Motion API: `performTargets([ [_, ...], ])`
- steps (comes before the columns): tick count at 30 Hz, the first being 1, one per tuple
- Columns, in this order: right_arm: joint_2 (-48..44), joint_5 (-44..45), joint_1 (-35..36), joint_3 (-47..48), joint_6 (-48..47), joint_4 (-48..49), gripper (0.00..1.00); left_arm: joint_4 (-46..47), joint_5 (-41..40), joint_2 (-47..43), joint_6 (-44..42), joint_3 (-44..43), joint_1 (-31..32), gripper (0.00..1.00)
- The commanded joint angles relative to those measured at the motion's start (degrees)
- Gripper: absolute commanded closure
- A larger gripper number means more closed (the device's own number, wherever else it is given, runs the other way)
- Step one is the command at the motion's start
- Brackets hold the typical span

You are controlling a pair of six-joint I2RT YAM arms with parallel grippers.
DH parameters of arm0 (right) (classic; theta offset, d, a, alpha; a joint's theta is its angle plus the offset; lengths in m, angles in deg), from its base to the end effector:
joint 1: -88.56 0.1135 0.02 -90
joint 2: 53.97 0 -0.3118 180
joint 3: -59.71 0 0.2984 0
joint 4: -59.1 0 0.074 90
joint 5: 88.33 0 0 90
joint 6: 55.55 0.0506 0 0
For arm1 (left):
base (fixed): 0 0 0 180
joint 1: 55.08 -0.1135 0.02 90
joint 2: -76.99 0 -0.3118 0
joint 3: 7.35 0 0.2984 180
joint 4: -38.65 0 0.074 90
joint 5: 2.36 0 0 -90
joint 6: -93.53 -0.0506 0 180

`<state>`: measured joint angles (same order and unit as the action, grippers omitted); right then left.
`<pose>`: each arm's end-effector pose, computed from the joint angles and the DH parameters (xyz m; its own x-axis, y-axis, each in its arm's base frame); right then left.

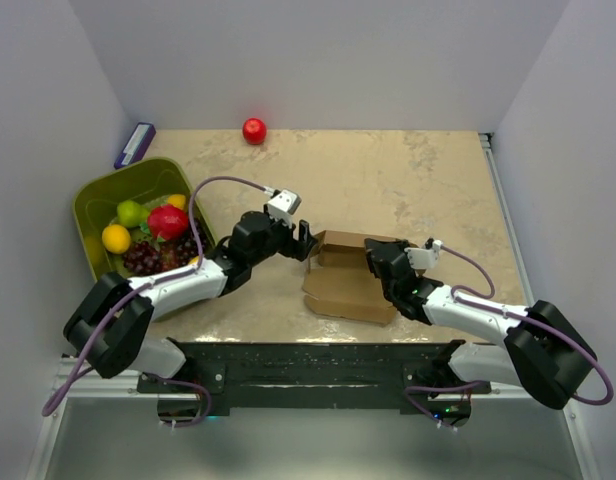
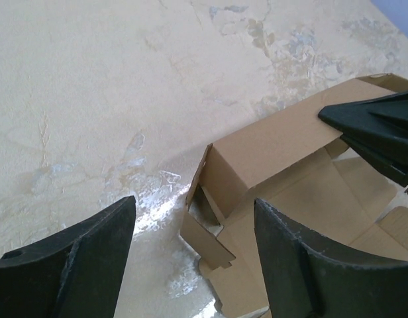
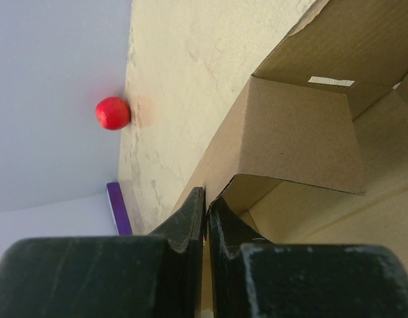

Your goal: Fold the paper box

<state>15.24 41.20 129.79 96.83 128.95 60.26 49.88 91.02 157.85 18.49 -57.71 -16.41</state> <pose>0.2161 0.1465 0.1884 -0.0671 0.9636 -0.2588 0.3930 0.2640 0.8808 0.2676 -0.2180 0.2288 -0.4212 0.0070 -0.9070 0.5781 0.7726 -0.2625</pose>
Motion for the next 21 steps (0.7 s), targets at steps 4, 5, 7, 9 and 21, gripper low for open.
performTargets([
  [4, -0.57, 3.63, -0.19, 1.03, -2.13, -3.44, 0.94, -0.59, -1.35, 3.60, -1.07, -4.91, -0.18, 0.25],
  [5, -0.65, 3.63, -0.10, 1.03, -2.04, -3.44, 0.94, -0.94, -1.62, 4.73, -1.07, -5.18, -0.18, 0.26],
  [7, -0.74, 3.45, -0.10, 1.02, -2.12, -3.26, 0.94, -1.03, -4.77, 5.10, -0.03, -4.75, -0.27, 0.28],
  [9, -0.57, 3.36, -0.10, 1.02, -2.30, -3.17, 0.94, -0.68, -8.80, 4.40, 1.47, -3.96, -0.97, 0.28],
  [21, -0.57, 2.84, -0.19, 0.59, -2.30, -2.38, 0.94, 0.20, -11.64, 8.25, 6.93, -3.16, -4.92, 0.18],
])
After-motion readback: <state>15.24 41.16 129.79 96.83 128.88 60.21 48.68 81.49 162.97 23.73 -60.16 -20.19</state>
